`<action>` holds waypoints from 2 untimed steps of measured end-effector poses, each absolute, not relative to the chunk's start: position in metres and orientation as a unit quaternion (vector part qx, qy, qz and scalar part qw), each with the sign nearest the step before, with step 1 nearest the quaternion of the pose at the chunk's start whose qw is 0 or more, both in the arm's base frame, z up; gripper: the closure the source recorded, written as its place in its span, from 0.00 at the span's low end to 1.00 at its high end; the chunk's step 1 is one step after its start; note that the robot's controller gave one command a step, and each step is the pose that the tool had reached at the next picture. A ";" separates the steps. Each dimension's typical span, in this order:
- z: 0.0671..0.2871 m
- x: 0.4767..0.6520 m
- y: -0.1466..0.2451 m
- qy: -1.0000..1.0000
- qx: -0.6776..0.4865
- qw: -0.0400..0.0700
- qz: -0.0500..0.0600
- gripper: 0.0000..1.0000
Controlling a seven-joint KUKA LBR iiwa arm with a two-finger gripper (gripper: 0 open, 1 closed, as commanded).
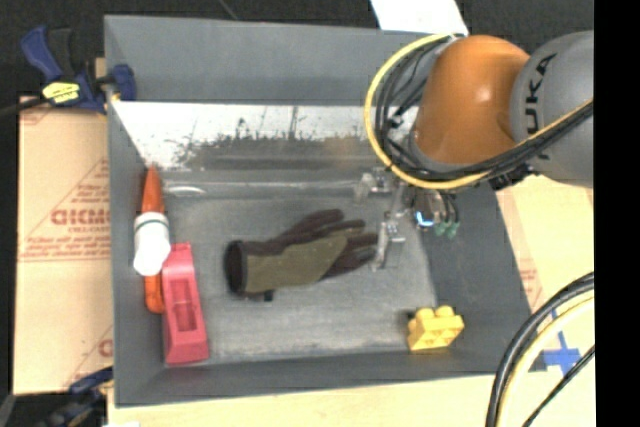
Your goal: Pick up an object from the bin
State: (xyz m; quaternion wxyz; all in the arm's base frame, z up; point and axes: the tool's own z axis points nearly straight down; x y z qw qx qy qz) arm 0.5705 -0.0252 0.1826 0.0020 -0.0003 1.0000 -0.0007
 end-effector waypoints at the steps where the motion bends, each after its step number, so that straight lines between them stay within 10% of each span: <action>1: 0.183 0.570 -0.025 1.000 0.000 0.002 -0.001 0.00; 2: 0.115 0.543 0.001 0.999 -0.051 0.000 0.000 0.00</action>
Offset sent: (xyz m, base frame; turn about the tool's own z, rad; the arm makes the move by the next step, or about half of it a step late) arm -0.0261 0.0263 -0.0651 -0.1031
